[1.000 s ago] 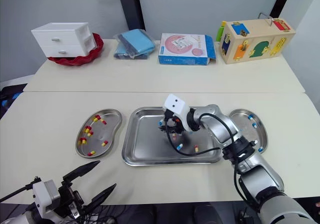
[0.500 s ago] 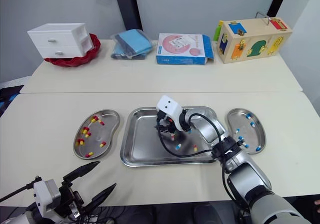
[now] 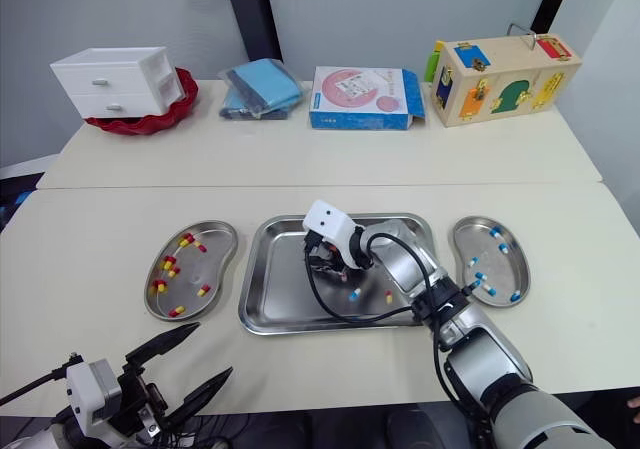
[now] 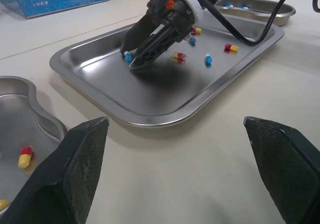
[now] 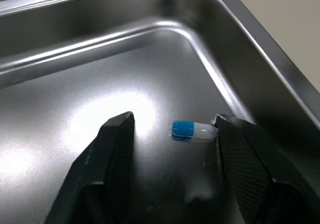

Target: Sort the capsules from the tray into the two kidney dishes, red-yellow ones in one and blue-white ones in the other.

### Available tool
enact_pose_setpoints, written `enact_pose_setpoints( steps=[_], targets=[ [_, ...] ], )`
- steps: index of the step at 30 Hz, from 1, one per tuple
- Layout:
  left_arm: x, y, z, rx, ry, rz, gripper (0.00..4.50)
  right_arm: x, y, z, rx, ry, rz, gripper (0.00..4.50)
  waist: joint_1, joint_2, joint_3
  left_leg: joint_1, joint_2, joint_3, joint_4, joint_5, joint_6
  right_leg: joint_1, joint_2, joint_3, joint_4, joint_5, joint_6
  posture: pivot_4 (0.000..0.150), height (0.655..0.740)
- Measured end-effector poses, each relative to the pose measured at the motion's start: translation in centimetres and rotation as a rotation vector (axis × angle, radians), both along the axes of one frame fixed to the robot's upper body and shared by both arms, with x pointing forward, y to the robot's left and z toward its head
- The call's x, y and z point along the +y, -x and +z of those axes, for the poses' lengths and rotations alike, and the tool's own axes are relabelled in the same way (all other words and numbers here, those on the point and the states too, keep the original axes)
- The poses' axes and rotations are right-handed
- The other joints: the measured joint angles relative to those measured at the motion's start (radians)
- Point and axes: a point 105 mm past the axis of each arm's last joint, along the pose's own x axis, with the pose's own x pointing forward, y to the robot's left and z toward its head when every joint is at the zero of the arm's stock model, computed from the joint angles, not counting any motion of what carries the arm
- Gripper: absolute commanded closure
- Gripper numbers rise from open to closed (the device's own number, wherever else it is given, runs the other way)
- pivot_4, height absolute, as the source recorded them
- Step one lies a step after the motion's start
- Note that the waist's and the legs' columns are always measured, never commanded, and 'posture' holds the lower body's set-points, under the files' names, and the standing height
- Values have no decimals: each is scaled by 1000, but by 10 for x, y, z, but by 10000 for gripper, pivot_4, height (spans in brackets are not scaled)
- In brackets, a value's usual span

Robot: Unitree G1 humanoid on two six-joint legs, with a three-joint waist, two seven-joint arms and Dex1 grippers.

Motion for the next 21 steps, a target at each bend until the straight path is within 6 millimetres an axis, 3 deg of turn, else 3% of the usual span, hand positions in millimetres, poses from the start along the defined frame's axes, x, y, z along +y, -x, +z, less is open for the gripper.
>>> enact_pose_setpoints(
  steps=[8,13,21],
  targets=[
    [0,0,0,-2,0,0,0,1,-2,-2,-15,5,1,23052,0,0,0,1,0,0,0,0,0,1,0,0,0,0,0,1500,7400],
    [0,-1,1,-3,0,-2,0,0,-4,-1,-20,1,-12,33994,0,0,0,1,0,0,0,0,0,1,0,0,0,0,0,1500,7400],
    [-1,-2,1,-8,-2,-7,0,0,-3,-2,-24,6,1,33994,0,0,0,1,0,0,0,0,0,1,0,0,0,0,0,1500,7400]
  ],
)
